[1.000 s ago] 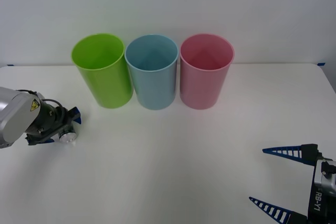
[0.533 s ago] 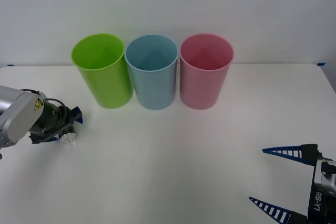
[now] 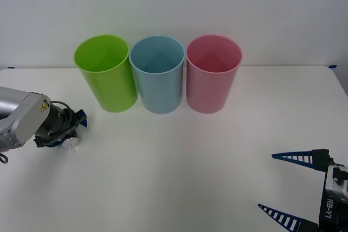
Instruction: Put cans in the blue bin and PET bottles in the pink bin and trash in the green bin.
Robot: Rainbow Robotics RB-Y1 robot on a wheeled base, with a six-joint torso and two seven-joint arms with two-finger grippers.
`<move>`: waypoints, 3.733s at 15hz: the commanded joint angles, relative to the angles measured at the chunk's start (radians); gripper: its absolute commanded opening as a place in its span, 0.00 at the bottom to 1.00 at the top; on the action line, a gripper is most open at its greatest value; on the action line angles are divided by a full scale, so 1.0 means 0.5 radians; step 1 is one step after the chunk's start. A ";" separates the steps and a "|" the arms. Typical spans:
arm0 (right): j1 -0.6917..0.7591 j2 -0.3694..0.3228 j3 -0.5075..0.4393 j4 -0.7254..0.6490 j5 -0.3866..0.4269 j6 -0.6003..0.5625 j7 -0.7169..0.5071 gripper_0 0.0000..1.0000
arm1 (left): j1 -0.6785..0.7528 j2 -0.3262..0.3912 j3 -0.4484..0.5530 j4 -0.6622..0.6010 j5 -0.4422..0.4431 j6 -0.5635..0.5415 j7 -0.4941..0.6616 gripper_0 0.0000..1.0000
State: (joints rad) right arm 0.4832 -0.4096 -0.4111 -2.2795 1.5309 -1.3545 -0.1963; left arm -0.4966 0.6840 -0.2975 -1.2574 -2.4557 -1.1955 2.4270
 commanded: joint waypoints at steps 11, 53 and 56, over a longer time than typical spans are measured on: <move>0.000 0.000 0.000 0.000 0.000 0.000 0.000 1.00 | -0.007 -0.006 -0.077 -0.004 -0.111 0.065 -0.135 0.00; 0.000 0.000 0.000 0.000 0.000 0.000 0.000 1.00 | 1.116 -0.009 0.871 -1.489 2.592 1.041 -3.679 0.00; 0.000 0.000 0.000 0.000 0.000 0.000 0.000 1.00 | 0.870 0.160 0.705 -1.526 2.617 1.336 -3.449 0.00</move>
State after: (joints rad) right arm 0.4832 -0.4096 -0.4111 -2.2795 1.5309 -1.3545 -0.1963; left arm -0.0284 0.7541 0.0707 -2.0199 -1.1480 -0.5542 0.6808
